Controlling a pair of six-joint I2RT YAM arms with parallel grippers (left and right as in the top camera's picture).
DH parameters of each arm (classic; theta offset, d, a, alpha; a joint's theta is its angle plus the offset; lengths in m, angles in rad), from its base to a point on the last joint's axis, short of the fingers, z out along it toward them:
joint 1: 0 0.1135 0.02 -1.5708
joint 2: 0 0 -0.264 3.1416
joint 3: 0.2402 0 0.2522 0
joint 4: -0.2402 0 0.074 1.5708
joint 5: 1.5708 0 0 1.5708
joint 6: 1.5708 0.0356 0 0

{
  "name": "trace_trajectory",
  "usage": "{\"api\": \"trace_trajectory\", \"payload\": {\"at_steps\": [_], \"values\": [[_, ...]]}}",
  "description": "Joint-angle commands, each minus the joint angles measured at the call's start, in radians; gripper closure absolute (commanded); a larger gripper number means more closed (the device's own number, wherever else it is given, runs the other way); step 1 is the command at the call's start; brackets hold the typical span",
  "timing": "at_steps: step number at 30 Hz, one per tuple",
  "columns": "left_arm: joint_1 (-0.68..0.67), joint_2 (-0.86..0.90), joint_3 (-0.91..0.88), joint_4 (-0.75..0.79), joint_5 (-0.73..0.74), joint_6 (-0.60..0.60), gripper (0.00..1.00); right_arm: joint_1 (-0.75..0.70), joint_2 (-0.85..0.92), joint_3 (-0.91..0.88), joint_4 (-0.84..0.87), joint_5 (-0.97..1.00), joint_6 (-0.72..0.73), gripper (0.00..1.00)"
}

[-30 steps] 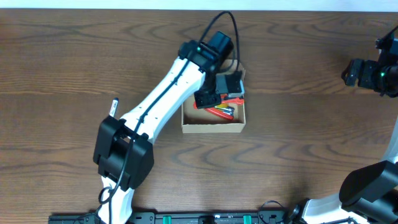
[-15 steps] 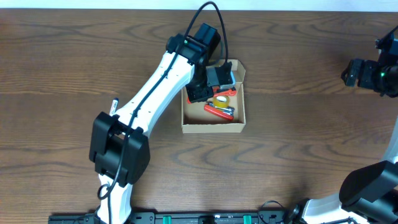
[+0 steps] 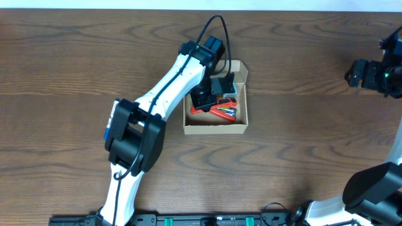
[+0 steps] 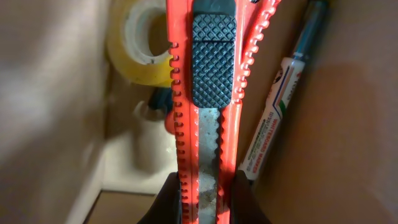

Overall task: Pack container
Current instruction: 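Lower the box cutter into the box and open the left gripper, then move the left gripper down onto the blue-capped marker and grasp it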

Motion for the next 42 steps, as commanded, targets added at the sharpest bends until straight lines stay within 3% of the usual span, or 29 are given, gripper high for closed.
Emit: {"api": "trace_trajectory", "payload": {"at_steps": [1,2,4,8,12,14,17,22,28,30,34,36,37,40,42], "values": [[-0.003,0.043,-0.005,-0.001,0.007,0.006,0.94,-0.003,0.01,-0.004,-0.001,-0.006,-0.014,0.01],[-0.003,0.05,-0.005,-0.001,0.007,0.006,0.94,-0.003,0.01,-0.004,-0.001,-0.006,-0.014,0.01],[-0.003,0.066,-0.004,-0.001,0.007,0.003,0.79,-0.003,0.01,-0.004,-0.001,-0.006,-0.014,0.01],[-0.003,0.082,-0.005,-0.002,0.007,-0.027,0.6,-0.003,0.01,-0.004,0.0,-0.006,-0.014,0.01],[-0.003,0.075,-0.004,-0.001,-0.007,-0.029,0.59,-0.003,0.01,-0.004,0.0,-0.006,-0.014,0.01],[-0.004,0.064,-0.003,-0.002,-0.036,-0.061,0.48,-0.003,0.01,-0.004,0.0,-0.006,-0.014,0.01],[-0.004,0.026,-0.003,-0.013,-0.043,-0.078,0.46,-0.003,0.01,-0.004,0.009,-0.006,-0.014,0.01],[-0.004,-0.101,-0.001,-0.071,-0.095,-0.154,0.32,-0.003,0.01,-0.004,0.016,-0.006,-0.014,0.01],[0.0,-0.315,0.0,-0.15,-0.188,-0.234,0.3,-0.003,0.01,-0.004,0.014,-0.006,-0.014,0.01],[0.012,-0.388,0.0,-0.158,-0.198,-0.268,0.05,-0.003,0.01,-0.004,0.015,-0.006,-0.014,0.01],[0.098,-0.51,0.0,-0.182,-0.201,-0.306,0.05,-0.003,0.01,-0.004,0.015,-0.006,-0.014,0.01],[0.194,-0.549,0.0,-0.179,-0.24,-0.391,0.05,-0.003,0.01,-0.004,0.014,-0.006,-0.014,0.01],[0.243,-0.557,0.0,-0.173,-0.298,-0.46,0.02,-0.003,0.01,-0.004,0.013,-0.006,-0.014,0.01],[0.386,-0.56,0.0,-0.18,-0.502,-0.639,0.04,-0.003,0.01,-0.004,0.013,-0.007,-0.014,0.01],[0.493,-0.549,0.0,-0.184,-0.454,-0.668,0.0,-0.003,0.01,-0.004,0.012,-0.01,-0.014,0.01]]}}
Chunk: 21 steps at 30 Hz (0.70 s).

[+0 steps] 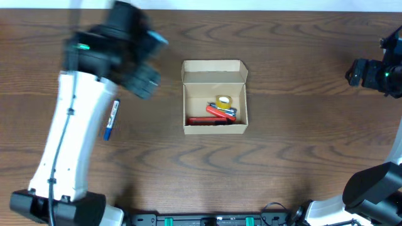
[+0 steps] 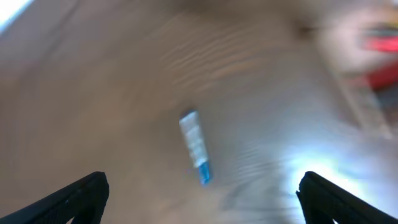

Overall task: Pack container
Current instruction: 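Move the left gripper down onto the blue-capped marker and grasp it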

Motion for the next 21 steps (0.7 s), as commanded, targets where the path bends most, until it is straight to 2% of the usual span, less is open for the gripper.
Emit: {"api": "trace_trajectory", "payload": {"at_steps": [1,3,5,8,14,18,21], "values": [[0.157,0.022,-0.003,-0.013,-0.032,-0.156,0.0,-0.003,0.01,-0.004,-0.002,-0.017,-0.014,0.01],[0.234,0.032,-0.027,-0.018,0.066,-0.121,0.0,-0.003,0.01,-0.004,-0.005,-0.018,-0.014,0.01],[0.287,0.032,-0.087,0.001,0.092,-0.077,0.04,-0.003,0.01,-0.004,-0.011,-0.018,-0.014,0.01],[0.341,0.017,-0.233,0.111,0.13,-0.071,0.04,-0.003,0.01,-0.004,-0.011,-0.018,-0.014,0.01],[0.341,0.006,-0.547,0.345,0.192,-0.087,0.05,-0.003,0.01,-0.004,-0.012,-0.018,-0.014,0.01],[0.332,0.006,-0.679,0.485,0.208,-0.085,0.05,-0.003,0.01,-0.004,-0.017,-0.018,-0.014,0.01],[0.332,0.006,-0.737,0.535,0.233,-0.021,0.05,-0.003,0.01,-0.004,-0.021,-0.018,-0.014,0.01]]}}
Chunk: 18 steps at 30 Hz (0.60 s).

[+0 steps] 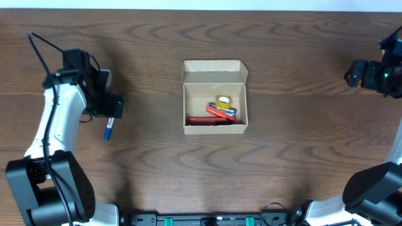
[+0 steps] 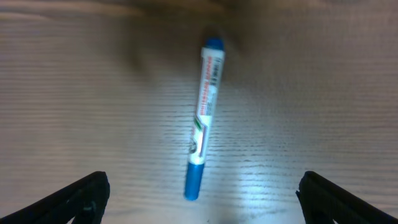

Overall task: Pack container
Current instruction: 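Move the left gripper down onto the blue-capped marker and grasp it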

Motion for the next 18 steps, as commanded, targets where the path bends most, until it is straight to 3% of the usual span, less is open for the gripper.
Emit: {"api": "trace_trajectory", "payload": {"at_steps": [1,18], "values": [[0.001,-0.01,-0.055,0.039,0.047,0.074,0.05,-0.003,0.01,-0.003,-0.004,-0.009,-0.014,0.01],[0.002,0.105,-0.121,0.155,0.05,0.073,0.05,-0.003,0.01,-0.003,-0.006,-0.012,-0.014,0.01]]}}
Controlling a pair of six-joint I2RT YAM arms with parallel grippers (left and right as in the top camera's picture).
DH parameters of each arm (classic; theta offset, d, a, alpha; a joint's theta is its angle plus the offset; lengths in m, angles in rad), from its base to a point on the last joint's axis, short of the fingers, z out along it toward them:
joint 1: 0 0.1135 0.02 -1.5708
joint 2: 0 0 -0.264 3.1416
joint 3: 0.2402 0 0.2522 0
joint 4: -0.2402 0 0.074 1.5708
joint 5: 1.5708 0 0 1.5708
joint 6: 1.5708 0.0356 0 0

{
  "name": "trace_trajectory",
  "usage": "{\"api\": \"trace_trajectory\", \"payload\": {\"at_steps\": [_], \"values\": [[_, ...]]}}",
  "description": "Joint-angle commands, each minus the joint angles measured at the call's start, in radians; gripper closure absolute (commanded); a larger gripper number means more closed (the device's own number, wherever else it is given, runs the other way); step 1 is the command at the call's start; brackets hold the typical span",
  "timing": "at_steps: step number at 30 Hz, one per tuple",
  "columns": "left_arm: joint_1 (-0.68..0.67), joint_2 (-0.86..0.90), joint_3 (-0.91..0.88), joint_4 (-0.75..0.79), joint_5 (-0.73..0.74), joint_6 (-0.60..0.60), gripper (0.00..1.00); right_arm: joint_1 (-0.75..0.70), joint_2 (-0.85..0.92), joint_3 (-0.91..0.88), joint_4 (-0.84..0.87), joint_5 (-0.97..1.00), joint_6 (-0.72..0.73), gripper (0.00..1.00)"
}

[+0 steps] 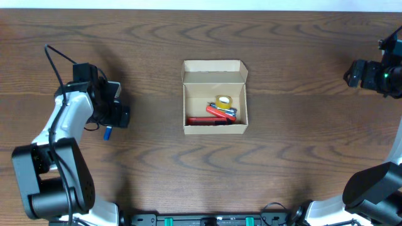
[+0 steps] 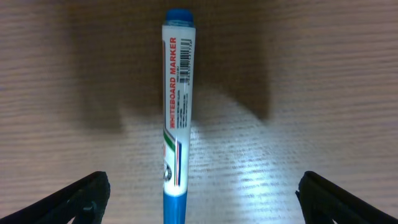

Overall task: Pack container
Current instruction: 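Move the left gripper down onto the blue-capped marker and grasp it, then carry the blue-capped marker with the left gripper over the box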

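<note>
A white whiteboard marker (image 2: 176,118) with blue ends lies on the wooden table; in the overhead view only its blue tip (image 1: 107,133) shows below the left arm. My left gripper (image 2: 202,205) is low over it, open, one finger far to each side of the marker, touching nothing. The cardboard box (image 1: 215,128) stands at the table's middle with a red utility knife (image 1: 210,121), a roll of yellow tape (image 1: 223,100) and another marker inside. My right gripper (image 1: 357,73) hangs at the far right edge, its fingers too small to read.
The box's lid flap (image 1: 213,66) stands open at its far side. Bare wood lies between the marker and the box. The left arm's cable (image 1: 55,59) loops above its wrist.
My left gripper has come down closer over the marker, which now fills the middle of the wrist view and runs straight between the open fingers. The right arm has not moved.
My left gripper was in the box, shut on the red utility knife. Then the knife lay in the box and the gripper was open, over the table's left side. It then hung above the marker, and now sits low over it.
</note>
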Motion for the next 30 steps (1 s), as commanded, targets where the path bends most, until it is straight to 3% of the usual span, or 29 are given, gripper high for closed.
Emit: {"api": "trace_trajectory", "payload": {"at_steps": [1,9,16,19,24,27,30], "values": [[0.002,0.045,0.001,0.014,0.006,0.005,0.05,-0.003,0.01,-0.003,-0.002,-0.008,-0.014,0.01],[0.002,0.108,0.001,0.031,0.006,-0.006,0.0,-0.003,0.01,-0.003,-0.002,-0.008,-0.014,0.01],[0.002,0.111,0.001,0.034,-0.002,-0.006,0.3,-0.003,0.01,-0.003,-0.003,-0.008,-0.014,0.01],[0.002,0.111,0.001,0.031,-0.002,-0.006,0.48,-0.003,0.01,-0.003,-0.002,-0.008,-0.014,0.01],[0.002,0.111,0.001,0.017,-0.002,-0.017,0.67,-0.003,0.01,-0.003,-0.005,-0.008,-0.014,0.01],[0.002,0.111,0.002,0.01,-0.002,-0.07,0.94,-0.003,0.01,-0.003,-0.005,-0.008,-0.014,0.01],[0.002,0.111,0.005,0.003,-0.002,-0.133,0.94,-0.003,0.01,-0.003,-0.005,-0.008,-0.014,0.01]]}}
